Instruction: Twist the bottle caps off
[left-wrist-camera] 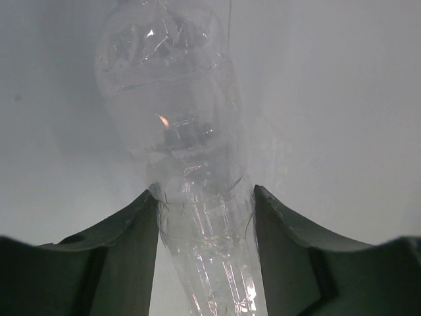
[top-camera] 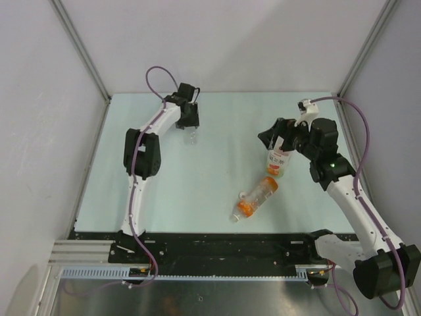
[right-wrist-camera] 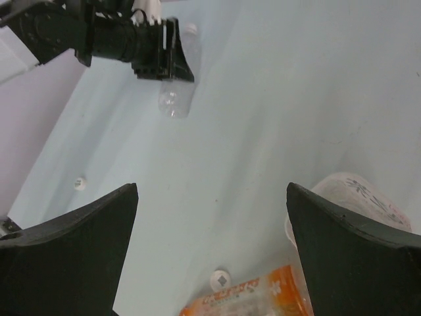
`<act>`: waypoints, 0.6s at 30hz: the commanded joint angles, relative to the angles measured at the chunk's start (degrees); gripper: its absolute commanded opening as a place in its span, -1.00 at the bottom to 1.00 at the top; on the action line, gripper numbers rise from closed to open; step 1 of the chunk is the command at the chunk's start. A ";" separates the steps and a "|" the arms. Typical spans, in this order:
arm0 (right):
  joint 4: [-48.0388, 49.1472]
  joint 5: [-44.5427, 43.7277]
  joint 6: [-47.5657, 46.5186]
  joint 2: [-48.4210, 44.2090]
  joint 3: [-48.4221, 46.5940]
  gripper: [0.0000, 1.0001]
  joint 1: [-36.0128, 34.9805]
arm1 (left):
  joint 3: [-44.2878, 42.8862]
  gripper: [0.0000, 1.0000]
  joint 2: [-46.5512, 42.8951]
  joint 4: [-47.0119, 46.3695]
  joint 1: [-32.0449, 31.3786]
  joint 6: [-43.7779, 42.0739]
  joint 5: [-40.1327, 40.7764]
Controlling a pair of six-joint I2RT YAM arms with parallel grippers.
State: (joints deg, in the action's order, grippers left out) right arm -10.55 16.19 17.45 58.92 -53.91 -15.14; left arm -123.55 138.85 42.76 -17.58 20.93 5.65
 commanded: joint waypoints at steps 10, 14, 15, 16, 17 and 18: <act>-3.08 1.98 10.44 -2.60 -9.59 0.99 -5.19 | 26.57 0.00 -39.70 -0.82 -13.55 -12.36 -4.75; -2.47 2.67 15.20 -1.51 -10.81 0.99 -7.35 | 39.60 0.00 -54.13 -5.24 -18.93 -13.40 -9.47; -1.94 3.17 16.72 -1.12 -10.93 0.99 -7.71 | 42.94 0.01 -57.95 -6.64 -20.05 -13.25 -10.68; -1.06 3.91 18.09 -0.62 -11.03 0.99 -8.15 | 46.16 0.00 -61.53 -8.36 -20.92 -12.48 -11.94; -0.09 4.67 19.30 -0.15 -11.12 0.99 -8.64 | 49.47 0.00 -65.21 -10.05 -21.66 -11.78 -13.72; 0.92 5.41 20.48 0.35 -11.17 0.99 -9.23 | 52.67 0.00 -68.58 -11.73 -22.43 -11.08 -15.49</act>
State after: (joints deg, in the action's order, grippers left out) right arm -12.80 18.68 31.20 57.67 -62.52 -22.79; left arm -81.01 80.75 37.19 -38.20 10.00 -2.76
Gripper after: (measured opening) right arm 0.993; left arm 0.571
